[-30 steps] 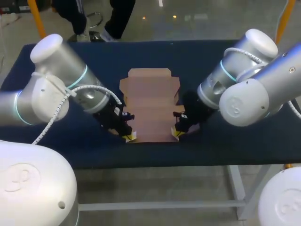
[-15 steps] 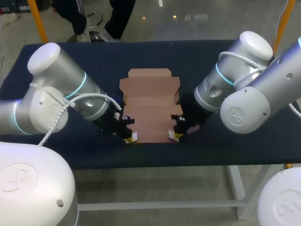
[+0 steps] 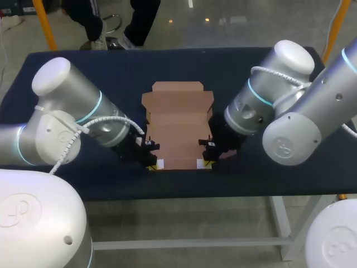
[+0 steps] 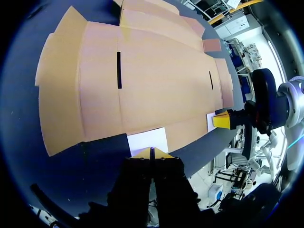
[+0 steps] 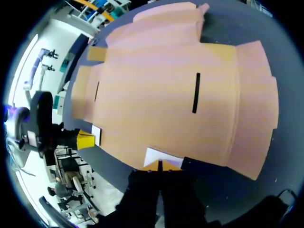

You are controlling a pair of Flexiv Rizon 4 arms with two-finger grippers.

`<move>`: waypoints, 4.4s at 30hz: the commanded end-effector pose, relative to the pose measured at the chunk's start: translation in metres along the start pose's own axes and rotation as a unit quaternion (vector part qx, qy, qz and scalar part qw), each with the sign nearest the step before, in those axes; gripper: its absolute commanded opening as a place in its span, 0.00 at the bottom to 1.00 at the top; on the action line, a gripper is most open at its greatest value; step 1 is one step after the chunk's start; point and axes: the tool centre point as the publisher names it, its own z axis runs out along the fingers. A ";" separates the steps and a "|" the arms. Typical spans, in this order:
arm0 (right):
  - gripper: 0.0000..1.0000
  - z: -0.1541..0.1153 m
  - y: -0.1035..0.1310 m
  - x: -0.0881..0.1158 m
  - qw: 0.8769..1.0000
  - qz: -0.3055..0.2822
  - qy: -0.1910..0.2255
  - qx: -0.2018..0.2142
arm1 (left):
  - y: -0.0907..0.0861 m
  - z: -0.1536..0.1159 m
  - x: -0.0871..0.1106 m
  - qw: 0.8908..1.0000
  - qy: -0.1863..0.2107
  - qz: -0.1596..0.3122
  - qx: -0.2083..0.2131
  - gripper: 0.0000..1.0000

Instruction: Assemble the packaging by folding the flat box into shape, placing the metal phone stand inside, and closing the box properly

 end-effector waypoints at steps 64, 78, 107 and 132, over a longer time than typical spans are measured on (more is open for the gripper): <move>1.00 -0.149 0.056 -0.076 0.972 0.062 0.222 -0.045 | -0.079 -0.140 -0.033 0.997 0.075 -0.028 0.004 1.00; 1.00 -0.150 0.057 -0.077 0.972 0.059 0.223 -0.046 | -0.083 -0.137 -0.029 0.997 0.071 -0.017 -0.004 1.00; 1.00 -0.140 0.164 -0.080 0.937 0.005 0.348 -0.023 | -0.166 -0.147 -0.030 0.991 0.097 0.084 -0.028 1.00; 1.00 -0.090 0.214 -0.076 0.937 0.043 0.344 0.028 | -0.191 -0.143 -0.048 0.992 0.104 0.070 -0.024 1.00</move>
